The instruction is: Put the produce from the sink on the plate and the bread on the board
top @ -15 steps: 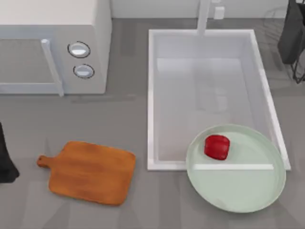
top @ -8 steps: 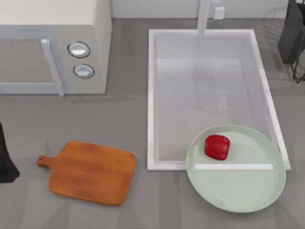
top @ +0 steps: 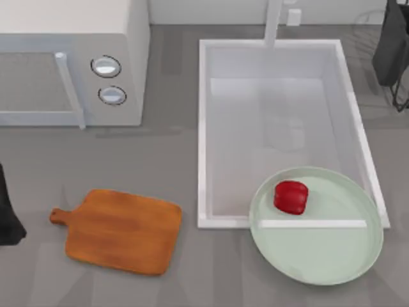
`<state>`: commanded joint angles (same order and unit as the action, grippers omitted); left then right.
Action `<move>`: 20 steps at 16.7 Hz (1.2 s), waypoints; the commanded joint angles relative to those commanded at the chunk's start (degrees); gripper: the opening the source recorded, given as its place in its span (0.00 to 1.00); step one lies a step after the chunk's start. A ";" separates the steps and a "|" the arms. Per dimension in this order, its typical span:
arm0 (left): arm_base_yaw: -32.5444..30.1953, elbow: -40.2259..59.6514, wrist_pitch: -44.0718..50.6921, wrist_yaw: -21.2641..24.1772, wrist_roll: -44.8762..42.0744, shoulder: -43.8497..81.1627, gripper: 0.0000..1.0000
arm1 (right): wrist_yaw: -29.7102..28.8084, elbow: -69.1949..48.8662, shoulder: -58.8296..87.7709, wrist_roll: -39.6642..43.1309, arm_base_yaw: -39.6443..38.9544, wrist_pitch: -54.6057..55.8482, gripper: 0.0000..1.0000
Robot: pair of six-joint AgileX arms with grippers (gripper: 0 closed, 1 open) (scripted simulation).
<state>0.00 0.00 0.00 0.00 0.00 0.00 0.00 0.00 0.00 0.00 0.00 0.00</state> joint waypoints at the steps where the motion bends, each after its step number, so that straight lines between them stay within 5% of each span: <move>1: 0.00 0.00 0.00 0.00 0.00 0.00 1.00 | 0.00 0.00 0.00 0.00 0.00 0.00 1.00; 12: 0.00 0.00 0.00 0.00 0.00 0.00 1.00 | 0.00 -3.29 3.56 -1.19 -1.15 -2.23 1.00; 20: 0.00 0.00 0.00 0.00 0.00 0.00 1.00 | -0.04 -30.07 37.61 -10.79 -10.44 -20.31 1.00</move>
<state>0.00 0.00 0.00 0.00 0.00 0.00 -0.04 -30.07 37.61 -10.79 -10.44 -20.31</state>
